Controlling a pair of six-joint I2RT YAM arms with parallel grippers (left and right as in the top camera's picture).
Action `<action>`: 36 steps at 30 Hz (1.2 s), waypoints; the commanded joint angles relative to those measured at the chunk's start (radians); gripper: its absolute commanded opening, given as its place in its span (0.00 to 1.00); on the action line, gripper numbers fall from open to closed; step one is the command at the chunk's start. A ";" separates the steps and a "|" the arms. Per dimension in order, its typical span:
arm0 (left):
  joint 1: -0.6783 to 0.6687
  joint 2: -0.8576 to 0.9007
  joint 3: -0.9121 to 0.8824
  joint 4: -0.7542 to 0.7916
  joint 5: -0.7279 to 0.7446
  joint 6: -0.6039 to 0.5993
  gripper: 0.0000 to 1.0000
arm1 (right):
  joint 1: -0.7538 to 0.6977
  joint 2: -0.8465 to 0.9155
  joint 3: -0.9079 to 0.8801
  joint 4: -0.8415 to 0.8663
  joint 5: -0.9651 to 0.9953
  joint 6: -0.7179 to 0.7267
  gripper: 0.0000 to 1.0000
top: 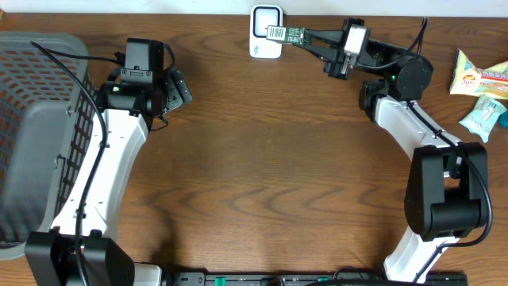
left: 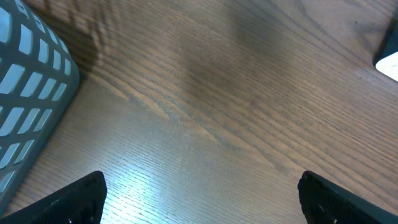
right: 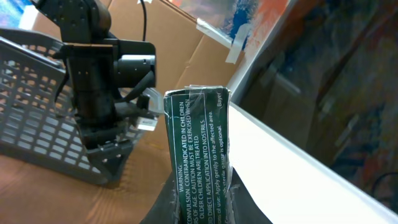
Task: Scan the item barcode
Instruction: 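Hold the tin against the scanner face with the right gripper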
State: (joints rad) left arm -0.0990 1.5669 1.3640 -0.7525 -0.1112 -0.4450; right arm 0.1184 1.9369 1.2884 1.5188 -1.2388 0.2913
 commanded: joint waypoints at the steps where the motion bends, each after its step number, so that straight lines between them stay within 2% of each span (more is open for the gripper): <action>1: 0.004 -0.001 -0.005 -0.003 -0.013 -0.002 0.98 | 0.008 0.005 0.010 -0.013 0.002 0.030 0.01; 15: 0.004 -0.001 -0.005 -0.003 -0.013 -0.002 0.98 | 0.014 0.005 0.010 -0.099 0.003 0.049 0.01; 36: 0.004 -0.001 -0.005 -0.003 -0.013 -0.002 0.98 | 0.015 0.005 0.010 -0.103 0.002 0.053 0.01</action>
State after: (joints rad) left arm -0.0990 1.5669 1.3640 -0.7525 -0.1112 -0.4450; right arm 0.1242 1.9373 1.2884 1.4143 -1.2495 0.3298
